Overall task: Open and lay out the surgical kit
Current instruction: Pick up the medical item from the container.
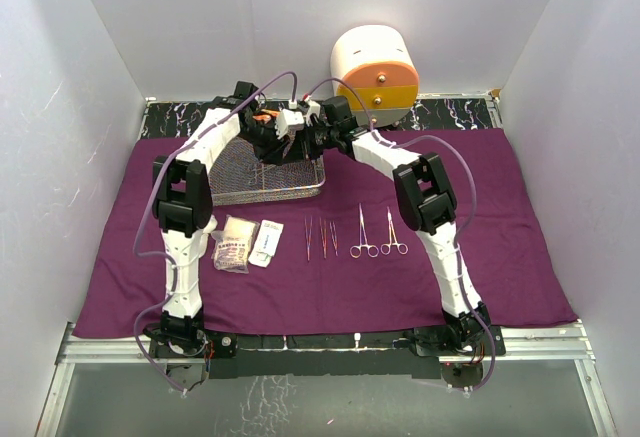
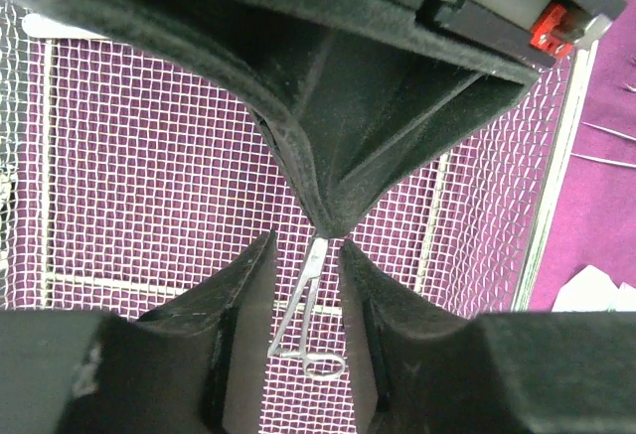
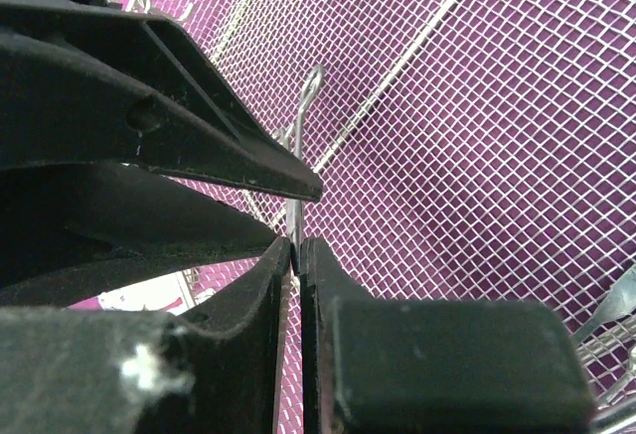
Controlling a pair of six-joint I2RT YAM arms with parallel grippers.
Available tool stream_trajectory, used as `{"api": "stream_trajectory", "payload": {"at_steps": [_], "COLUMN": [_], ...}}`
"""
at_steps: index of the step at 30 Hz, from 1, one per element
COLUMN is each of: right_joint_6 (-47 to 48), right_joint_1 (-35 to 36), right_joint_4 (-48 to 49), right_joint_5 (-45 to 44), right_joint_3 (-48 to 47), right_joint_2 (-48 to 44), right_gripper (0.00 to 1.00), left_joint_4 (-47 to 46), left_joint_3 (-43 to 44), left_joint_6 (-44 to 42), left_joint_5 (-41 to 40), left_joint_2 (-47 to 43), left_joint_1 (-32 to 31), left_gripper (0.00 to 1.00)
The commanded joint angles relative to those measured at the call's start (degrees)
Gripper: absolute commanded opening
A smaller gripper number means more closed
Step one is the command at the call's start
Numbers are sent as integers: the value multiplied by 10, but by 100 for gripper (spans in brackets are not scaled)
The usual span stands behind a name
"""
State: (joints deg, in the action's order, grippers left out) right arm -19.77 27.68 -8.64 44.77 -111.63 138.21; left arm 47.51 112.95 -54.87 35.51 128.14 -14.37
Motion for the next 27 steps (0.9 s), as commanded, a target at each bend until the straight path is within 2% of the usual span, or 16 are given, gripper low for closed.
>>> {"api": "stream_trajectory", "payload": {"at_steps": [1, 14, 20, 24, 27], "right_joint_6": [-1, -33, -36, -21, 20], "right_joint_1": [-5, -33, -53, -81, -108], "right_joint_4": [36, 74, 76, 49, -13], "right_joint_5": [17, 69, 91, 116, 133], "right_joint_3": [3, 48, 69, 86, 97], "right_joint_2": [-63, -134, -169, -207, -243], "right_gripper": [0, 0, 0, 0, 0], "left_joint_4": [14, -10, -43, -75, -114], "left_joint_3": [25, 13, -12, -20, -37], "left_joint_6": [-12, 18, 40, 70, 93], "left_joint_5": [5, -48, -68, -87, -104], "left_joint_2": [-73, -158, -195, -217, -233], "left_joint_1": [-1, -1, 0, 0, 0], "left_gripper": [33, 54, 58, 60, 60]}}
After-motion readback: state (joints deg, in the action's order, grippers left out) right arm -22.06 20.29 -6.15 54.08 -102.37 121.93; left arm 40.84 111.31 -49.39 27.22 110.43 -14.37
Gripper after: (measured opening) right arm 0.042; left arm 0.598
